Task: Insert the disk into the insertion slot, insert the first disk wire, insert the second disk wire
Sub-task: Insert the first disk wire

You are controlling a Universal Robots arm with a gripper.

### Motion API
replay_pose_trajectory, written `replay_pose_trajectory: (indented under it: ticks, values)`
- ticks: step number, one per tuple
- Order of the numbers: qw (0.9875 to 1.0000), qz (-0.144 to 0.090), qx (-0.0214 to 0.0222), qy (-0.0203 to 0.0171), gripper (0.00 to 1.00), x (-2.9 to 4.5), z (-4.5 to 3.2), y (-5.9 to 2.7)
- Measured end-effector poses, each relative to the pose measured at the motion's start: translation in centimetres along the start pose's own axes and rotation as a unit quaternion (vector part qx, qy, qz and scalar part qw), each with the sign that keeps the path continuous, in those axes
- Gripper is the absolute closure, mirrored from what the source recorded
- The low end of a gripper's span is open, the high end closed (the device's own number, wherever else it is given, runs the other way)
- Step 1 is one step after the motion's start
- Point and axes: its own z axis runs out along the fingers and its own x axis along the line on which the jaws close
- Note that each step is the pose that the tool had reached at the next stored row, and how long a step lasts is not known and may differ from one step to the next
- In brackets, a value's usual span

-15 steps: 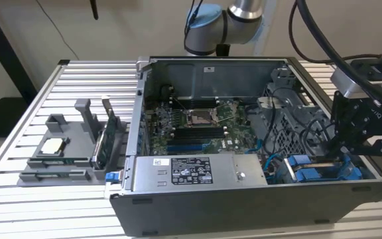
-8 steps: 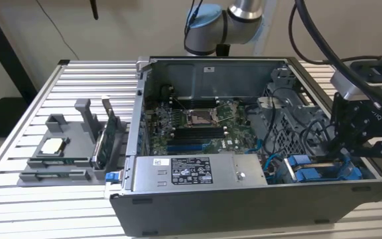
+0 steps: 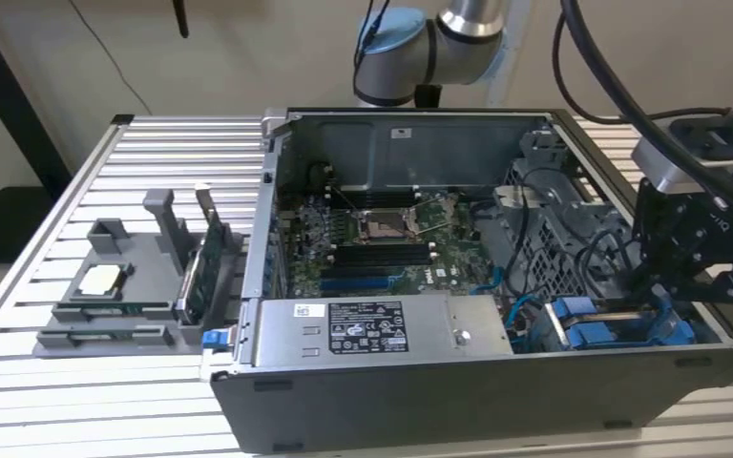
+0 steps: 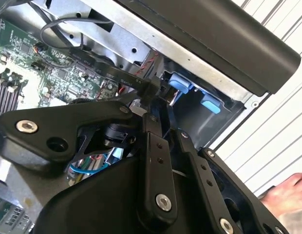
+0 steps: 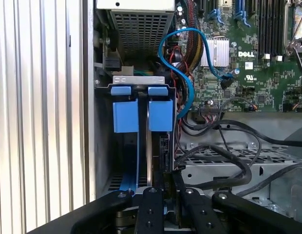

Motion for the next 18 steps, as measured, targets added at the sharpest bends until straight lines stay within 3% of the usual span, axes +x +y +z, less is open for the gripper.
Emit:
replay_pose_trajectory:
  ticks: [12,18]
  values:
    - [1.0000,0.000,0.0000,-0.0015,0.81,-0.18,0.08,0.00]
    - [1.0000,0.000,0.0000,-0.0015,0.81,-0.13,0.52,-0.01]
